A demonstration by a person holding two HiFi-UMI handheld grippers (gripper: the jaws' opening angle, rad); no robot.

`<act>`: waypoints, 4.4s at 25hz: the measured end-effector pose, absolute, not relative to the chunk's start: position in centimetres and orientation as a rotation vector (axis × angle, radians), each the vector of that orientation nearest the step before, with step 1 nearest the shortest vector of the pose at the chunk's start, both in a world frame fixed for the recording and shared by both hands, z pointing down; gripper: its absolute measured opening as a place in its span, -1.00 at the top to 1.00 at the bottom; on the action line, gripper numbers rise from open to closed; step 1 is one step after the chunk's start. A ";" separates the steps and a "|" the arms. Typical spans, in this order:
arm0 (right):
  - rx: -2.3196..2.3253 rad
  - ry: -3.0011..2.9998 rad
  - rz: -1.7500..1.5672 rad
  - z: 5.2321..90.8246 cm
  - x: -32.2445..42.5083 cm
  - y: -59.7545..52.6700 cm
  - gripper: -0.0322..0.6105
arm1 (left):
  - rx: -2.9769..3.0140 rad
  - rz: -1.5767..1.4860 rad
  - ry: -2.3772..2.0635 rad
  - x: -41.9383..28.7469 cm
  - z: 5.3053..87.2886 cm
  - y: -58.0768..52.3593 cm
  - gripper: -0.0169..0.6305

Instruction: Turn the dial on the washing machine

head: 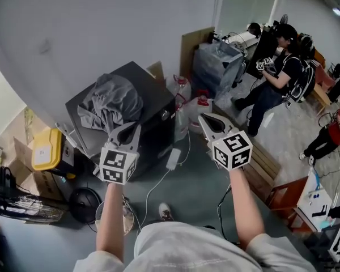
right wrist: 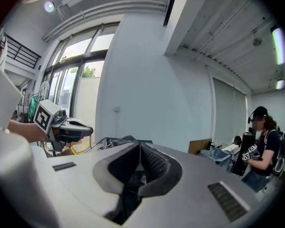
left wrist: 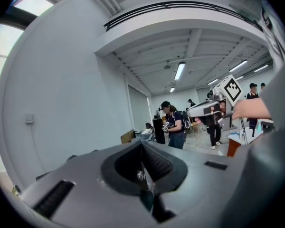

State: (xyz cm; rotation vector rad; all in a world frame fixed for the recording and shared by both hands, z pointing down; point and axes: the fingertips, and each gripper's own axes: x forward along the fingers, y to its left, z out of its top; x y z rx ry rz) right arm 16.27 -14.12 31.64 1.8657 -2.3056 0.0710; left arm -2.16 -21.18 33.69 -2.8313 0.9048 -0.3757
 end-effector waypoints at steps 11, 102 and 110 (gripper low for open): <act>1.713 -2.340 0.151 35.7 17.8 -19.9 0.85 | -2.858 -0.487 1.002 -1.0 37.5 -25.6 0.90; 1.362 -2.307 2.338 67.1 16.9 -40.7 0.06 | -3.108 -0.650 1.667 -4.3 59.0 -28.9 0.90; 1.386 -2.319 2.371 67.1 16.9 -40.7 0.06 | -3.102 -0.658 1.676 -5.0 58.8 -28.8 0.90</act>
